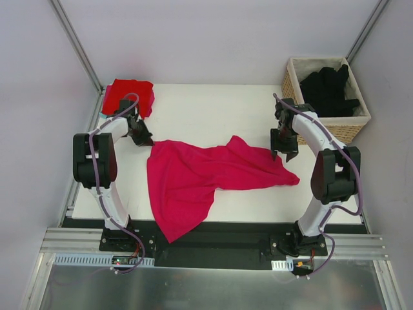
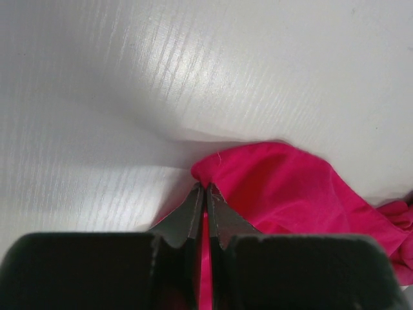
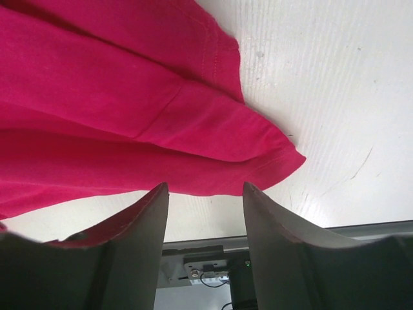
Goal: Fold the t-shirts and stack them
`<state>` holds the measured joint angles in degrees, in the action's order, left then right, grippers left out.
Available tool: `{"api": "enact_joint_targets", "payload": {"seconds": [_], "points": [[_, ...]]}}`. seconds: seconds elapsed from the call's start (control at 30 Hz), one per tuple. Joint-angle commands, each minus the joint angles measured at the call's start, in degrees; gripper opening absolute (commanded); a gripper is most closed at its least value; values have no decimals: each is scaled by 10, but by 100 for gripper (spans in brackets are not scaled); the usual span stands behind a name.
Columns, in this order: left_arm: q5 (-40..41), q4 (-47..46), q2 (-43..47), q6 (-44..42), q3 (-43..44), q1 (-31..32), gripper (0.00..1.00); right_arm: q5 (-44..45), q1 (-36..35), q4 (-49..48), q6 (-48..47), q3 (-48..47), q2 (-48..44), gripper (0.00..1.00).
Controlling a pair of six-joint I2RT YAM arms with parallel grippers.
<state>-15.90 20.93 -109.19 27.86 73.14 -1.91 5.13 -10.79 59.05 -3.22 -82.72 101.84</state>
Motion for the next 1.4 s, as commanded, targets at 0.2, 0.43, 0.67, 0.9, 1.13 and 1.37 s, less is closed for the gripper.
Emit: {"api": "enact_joint_targets", "payload": {"seconds": [0.2, 0.43, 0.67, 0.9, 1.13, 1.37], "points": [[14, 19, 57, -15, -17, 1, 0, -11, -6, -33, -6, 27, 29, 43], [24, 34, 86, -27, -29, -1, 0, 14, 2, -35, 1, 10, 78, 39], [26, 42, 101, -35, -37, -2, 0, -4, 3, -41, 1, -19, 111, 34], [22, 46, 102, -40, -31, -4, 0, -8, 2, -46, 0, -18, 115, 28], [19, 53, 101, -49, -16, -5, 0, -39, 2, -64, 8, 1, 116, 20], [19, 60, 100, -57, -6, -8, 0, -46, 2, -69, 9, 17, 98, 1]]}}
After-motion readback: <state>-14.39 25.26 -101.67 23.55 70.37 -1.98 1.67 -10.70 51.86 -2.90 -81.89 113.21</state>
